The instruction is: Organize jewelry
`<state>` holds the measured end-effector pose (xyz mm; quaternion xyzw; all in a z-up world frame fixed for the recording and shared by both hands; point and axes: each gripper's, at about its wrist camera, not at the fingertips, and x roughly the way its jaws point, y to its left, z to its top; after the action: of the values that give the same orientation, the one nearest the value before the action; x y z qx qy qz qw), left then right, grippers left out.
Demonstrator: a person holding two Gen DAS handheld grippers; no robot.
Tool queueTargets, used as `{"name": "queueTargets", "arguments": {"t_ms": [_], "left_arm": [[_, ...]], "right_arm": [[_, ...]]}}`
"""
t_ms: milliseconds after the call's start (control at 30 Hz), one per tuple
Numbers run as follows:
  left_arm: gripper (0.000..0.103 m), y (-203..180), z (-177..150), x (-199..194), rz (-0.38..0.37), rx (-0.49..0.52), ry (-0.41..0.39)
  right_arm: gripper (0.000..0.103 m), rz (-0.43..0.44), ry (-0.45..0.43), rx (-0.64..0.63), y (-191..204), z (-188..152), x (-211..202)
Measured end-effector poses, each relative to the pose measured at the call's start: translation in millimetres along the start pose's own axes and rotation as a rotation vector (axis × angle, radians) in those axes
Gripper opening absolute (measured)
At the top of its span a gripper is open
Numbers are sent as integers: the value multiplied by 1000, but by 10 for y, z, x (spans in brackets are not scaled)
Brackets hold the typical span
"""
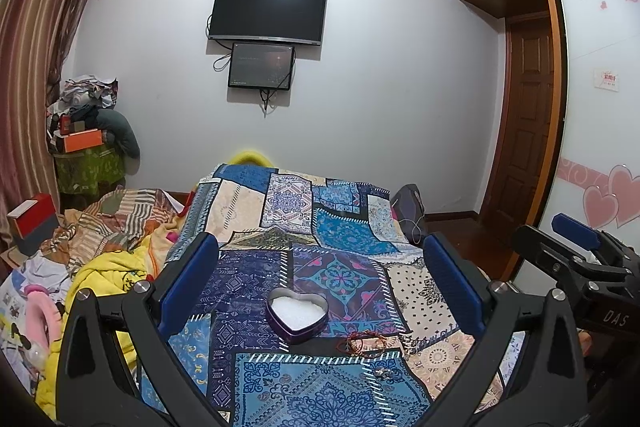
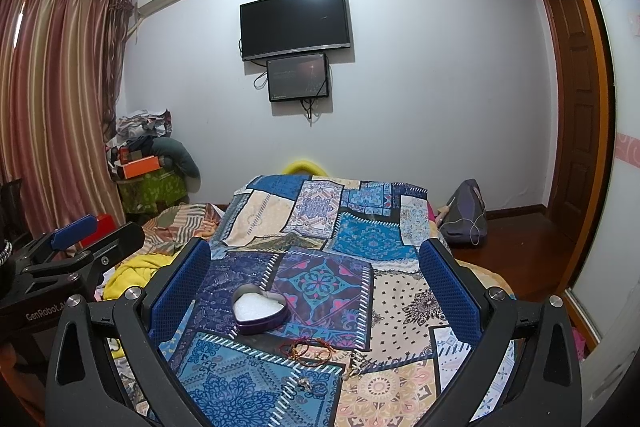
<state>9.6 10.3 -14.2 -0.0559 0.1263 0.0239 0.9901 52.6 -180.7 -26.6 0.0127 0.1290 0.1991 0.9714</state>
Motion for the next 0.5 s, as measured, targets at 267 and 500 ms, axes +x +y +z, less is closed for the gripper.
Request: {"name": "queueTargets", "arguments": {"t_ms": [267,500], "left_arm": [[103,-21,6,99,12,11,19],[103,-26,-56,337,26,16,78]], "right_arm": [[103,-5,19,-1,-62,-2,84],[103,-46,61,-8,-182,-66,230]]}}
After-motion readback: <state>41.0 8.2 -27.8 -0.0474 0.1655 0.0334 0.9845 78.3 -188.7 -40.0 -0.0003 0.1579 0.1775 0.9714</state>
